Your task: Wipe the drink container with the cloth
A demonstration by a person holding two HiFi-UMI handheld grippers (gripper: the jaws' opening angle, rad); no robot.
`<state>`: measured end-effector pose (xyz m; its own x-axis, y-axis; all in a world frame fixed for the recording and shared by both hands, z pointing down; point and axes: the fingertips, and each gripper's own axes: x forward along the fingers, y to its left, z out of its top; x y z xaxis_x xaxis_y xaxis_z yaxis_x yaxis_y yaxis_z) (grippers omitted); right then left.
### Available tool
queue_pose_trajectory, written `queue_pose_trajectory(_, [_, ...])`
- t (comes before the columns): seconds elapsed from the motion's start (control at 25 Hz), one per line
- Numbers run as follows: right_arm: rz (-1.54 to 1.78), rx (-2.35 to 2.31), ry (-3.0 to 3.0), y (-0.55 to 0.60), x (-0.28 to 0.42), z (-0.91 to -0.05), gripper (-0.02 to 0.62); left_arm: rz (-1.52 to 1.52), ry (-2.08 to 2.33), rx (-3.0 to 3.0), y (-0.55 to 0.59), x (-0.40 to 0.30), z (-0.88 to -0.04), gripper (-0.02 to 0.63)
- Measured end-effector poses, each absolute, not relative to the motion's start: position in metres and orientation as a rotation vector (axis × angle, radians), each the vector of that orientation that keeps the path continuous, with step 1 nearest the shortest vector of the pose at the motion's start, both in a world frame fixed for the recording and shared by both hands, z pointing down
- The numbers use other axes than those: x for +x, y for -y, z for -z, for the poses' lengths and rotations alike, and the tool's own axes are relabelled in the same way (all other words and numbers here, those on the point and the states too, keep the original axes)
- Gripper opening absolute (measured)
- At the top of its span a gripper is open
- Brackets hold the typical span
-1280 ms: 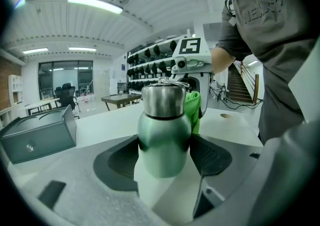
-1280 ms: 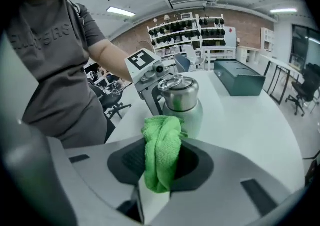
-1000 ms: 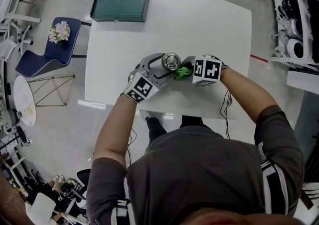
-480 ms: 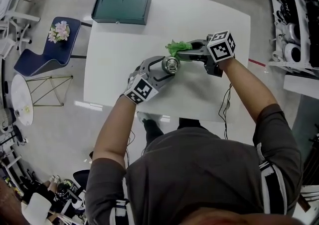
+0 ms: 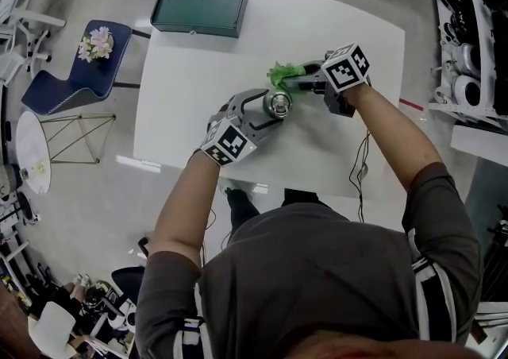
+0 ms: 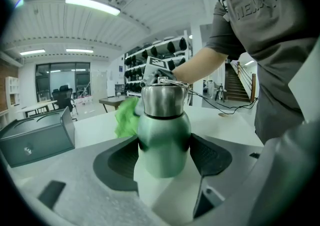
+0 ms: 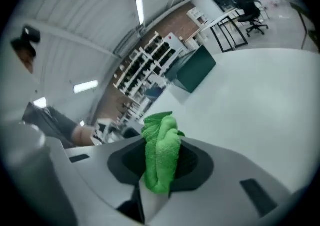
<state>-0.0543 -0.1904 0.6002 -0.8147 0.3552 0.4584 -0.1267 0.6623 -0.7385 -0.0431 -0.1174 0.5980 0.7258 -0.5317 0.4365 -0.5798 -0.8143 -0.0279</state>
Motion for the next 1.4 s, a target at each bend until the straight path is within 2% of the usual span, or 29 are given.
queue_pose_trajectory(0.12, [-1.282,-0.269,2.339,0.195,-0.076,-0.569,0.092,-0.666,0.911,2.814,0.118,-0.046,-0.599,0.317])
queue_pose_trajectory(0.28, [-1.368,-0.3,2.233,0.188,-0.088,-0.582,0.091,-0.656,0.922,2.793,0.118,-0.046,-0.601,0.318])
queue_pose_trajectory(0.44, [-1.296,-0.234,2.156,0.186,-0.089,-0.61,0.091,-0.625,0.937,2.771,0.118,-0.048,-0.602,0.317])
queue_pose_trajectory(0.76, [-0.908,-0.216,2.109,0.185,-0.083,-0.631,0.091,-0.626,1.052,2.679,0.115,-0.054,-0.604,0.318])
queue_pose_trajectory(1.12, [-1.196,-0.526,2.083,0.175,-0.102,-0.572,0.092,-0.643,1.202,2.521,0.109,-0.059,-0.609,0.318])
queue_pose_trajectory(1.4, [-1.132,-0.437,2.053,0.173,-0.111,-0.6,0.091,-0.635,1.196,2.484,0.112,-0.057,-0.614,0.31])
